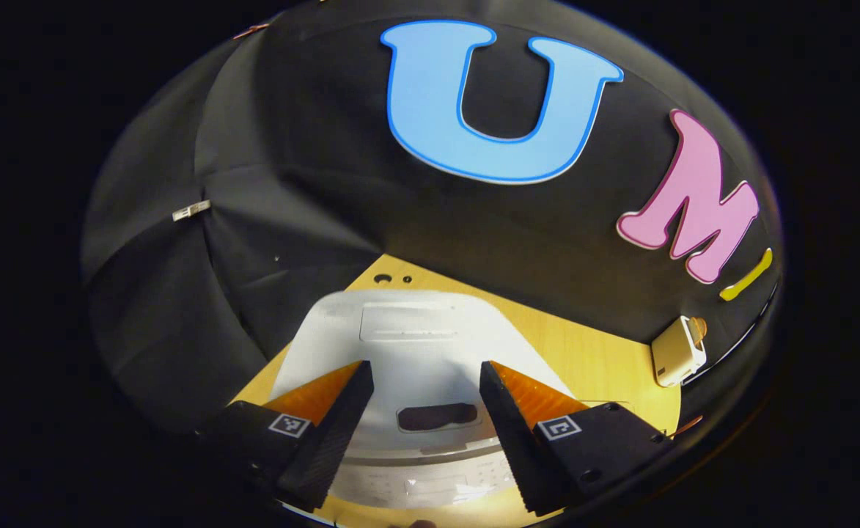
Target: Close the left gripper, press the button to open the rice cooker; take a wooden spoon from the chopstick holder with the right hand, scoop a spoonful of rice and pour it into the rice cooker, then put the wooden spoon back into the chopstick holder.
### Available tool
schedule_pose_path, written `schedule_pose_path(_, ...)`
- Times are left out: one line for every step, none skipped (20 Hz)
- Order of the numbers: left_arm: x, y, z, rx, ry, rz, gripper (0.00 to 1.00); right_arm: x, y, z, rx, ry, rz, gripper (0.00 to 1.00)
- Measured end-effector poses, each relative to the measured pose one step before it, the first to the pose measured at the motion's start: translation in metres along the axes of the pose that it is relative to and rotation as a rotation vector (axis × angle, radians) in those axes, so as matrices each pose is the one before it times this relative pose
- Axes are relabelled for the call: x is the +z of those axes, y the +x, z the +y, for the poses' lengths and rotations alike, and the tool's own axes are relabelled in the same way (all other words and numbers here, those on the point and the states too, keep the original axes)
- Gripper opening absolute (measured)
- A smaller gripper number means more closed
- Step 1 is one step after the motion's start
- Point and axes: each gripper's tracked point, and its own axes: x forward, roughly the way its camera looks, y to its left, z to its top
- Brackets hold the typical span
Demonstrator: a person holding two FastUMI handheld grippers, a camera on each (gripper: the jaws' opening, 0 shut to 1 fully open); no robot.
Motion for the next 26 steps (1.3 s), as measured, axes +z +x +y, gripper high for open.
schedule_pose_path(-0.01106, 0.00072, 0.0015, 0.01755, 0.0079, 0.01211, 0.96, -0.00077, 0.00192, 0.00051, 0.01027, -0.00458, 0.00636, 0.99)
schedule_pose_path(-0.00749, 0.00272, -0.00125, 0.01316, 0.01144, -0.00027, 0.97, 0.00014, 0.00209, -0.00054, 0.00549, -0.00575, 0.00411, 0.99)
schedule_pose_path(-0.00395, 0.00094, -0.00152, 0.0117, 0.01787, -0.0135, 0.97, 0.00173, 0.00215, -0.00168, 0.00425, -0.00269, -0.00233, 0.99)
schedule_pose_path(-0.00219, 0.00102, -0.00088, 0.01137, 0.02008, -0.01262, 0.97, 0.0005, 0.00168, -0.00079, 0.00777, 0.00037, -0.00001, 0.99)
schedule_pose_path(-0.00373, 0.00117, -0.0005, 0.01361, 0.02072, -0.00414, 0.97, -0.00053, 0.00187, -0.00051, 0.00777, -0.00012, 0.00582, 0.99)
schedule_pose_path(-0.00464, 0.00142, 0.00015, 0.01471, 0.01937, 0.00771, 0.97, -0.00071, 0.00252, -0.00096, 0.00714, -0.00171, 0.00913, 0.99)
schedule_pose_path(-0.00786, 0.00283, -0.00024, 0.01585, 0.01687, 0.01909, 0.97, -0.00112, 0.00308, -0.00145, 0.00702, -0.00156, 0.00803, 0.99)
schedule_pose_path(-0.00747, 0.00329, -0.00131, 0.01397, 0.00375, 0.01989, 0.97, -0.00026, 0.00274, -0.00064, 0.00797, 0.00034, 0.00597, 0.99)
schedule_pose_path(-0.0068, 0.00142, -0.00048, 0.01264, -0.00423, 0.01576, 0.97, 0.00101, 0.00245, -0.00168, 0.00572, 0.00199, 0.00288, 0.99)
schedule_pose_path(0.00451, -0.00142, -0.00077, 0.01015, -0.00583, -0.03684, 0.98, 0.00146, 0.00185, -0.00167, 0.00544, -0.00099, -0.00357, 0.99)
schedule_pose_path(-0.00327, 0.0023, -0.00014, 0.0059, -0.01019, 0.00166, 0.98, 0.00107, 0.00271, -0.00194, 0.00278, -0.00654, -0.00036, 0.99)
schedule_pose_path(0.00137, -0.00146, -0.00061, 0.0038, -0.00489, -0.0156, 0.97, 0.00022, 0.00206, -0.00318, 0.00182, -0.00781, 0.00295, 0.98)
schedule_pose_path(-0.00274, 0.00213, -0.00067, 0.00431, 0.00161, -0.00033, 0.98, -0.00184, 0.00294, -0.00242, 0.00444, -0.00382, 0.00537, 0.98)
schedule_pose_path(0.00048, -0.00053, 0.00004, 0.00518, 0.01105, -0.00985, 0.98, -0.0009, 0.00292, -0.00204, 0.00713, -0.00046, 0.00632, 0.99)
schedule_pose_path(-0.00209, 0.00134, -0.00104, 0.00289, 0.01225, -0.00802, 0.98, -0.00138, 0.00366, -0.00158, 0.00589, 0.00091, 0.00561, 0.99)
schedule_pose_path(0.00197, 0.00212, -0.00144, 0.00189, 0.01125, -0.02694, 0.98, -0.00137, 0.00291, -0.00119, 0.00624, 0.00182, 0.00634, 0.99)
schedule_pose_path(0.00002, 0.00022, -0.0009, 0.00651, 0.00303, -0.01458, 0.98, -0.00018, 0.00156, 0.00013, 0.00797, 0.00212, 0.00445, 0.99)
schedule_pose_path(0.00226, -0.00015, 0.0, 0.00899, -0.01005, -0.01393, 0.98, 0.00163, 0.0002, 0.00135, 0.00793, -0.00011, -0.00123, 0.99)
schedule_pose_path(0.00041, 0.00104, 0.0, 0.00622, -0.01403, -0.00977, 0.99, 0.00172, -0.00091, 0.00083, 0.00404, -0.00276, -0.00595, 0.99)
schedule_pose_path(0.00223, -0.00026, 0.00021, 0.00367, -0.0159, -0.0167, 0.98, 0.0011, -0.00204, 0.00144, 0.00376, -0.00527, -0.0056, 0.99)
schedule_pose_path(-0.00043, -0.00083, -0.00005, 0.00131, -0.00989, -0.00417, 0.98, 0.00115, -0.00164, 0.00267, 0.00518, -0.00832, -0.00411, 0.98)
schedule_pose_path(0.0018, -0.00119, -0.00051, -0.00603, 0.00633, -0.00894, 1.0, 0.00129, -0.003, 0.00303, 0.00221, -0.01292, -0.00409, 0.98)
schedule_pose_path(-0.00057, -0.00231, -0.00014, -0.01176, 0.00603, 0.0024, 0.98, 0.00187, -0.00427, 0.0016, -0.00248, -0.01372, -0.01281, 0.98)
schedule_pose_path(0.00399, -0.00415, 0.00097, -0.00964, 0.00146, -0.01344, 0.99, 0.00203, -0.00499, 0.00101, -0.00844, -0.01074, -0.01711, 0.98)
schedule_pose_path(0.00556, -0.0044, 0.00365, -0.00031, -0.00502, -0.02016, 0.99, 0.00162, -0.00546, 0.00213, -0.01253, -0.00353, -0.0136, 0.98)
schedule_pose_path(0.00814, -0.00627, 0.00253, -0.00188, -0.01392, -0.0258, 0.96, 0.00282, -0.00665, 0.00331, -0.01597, 0.00545, -0.022, 0.98)
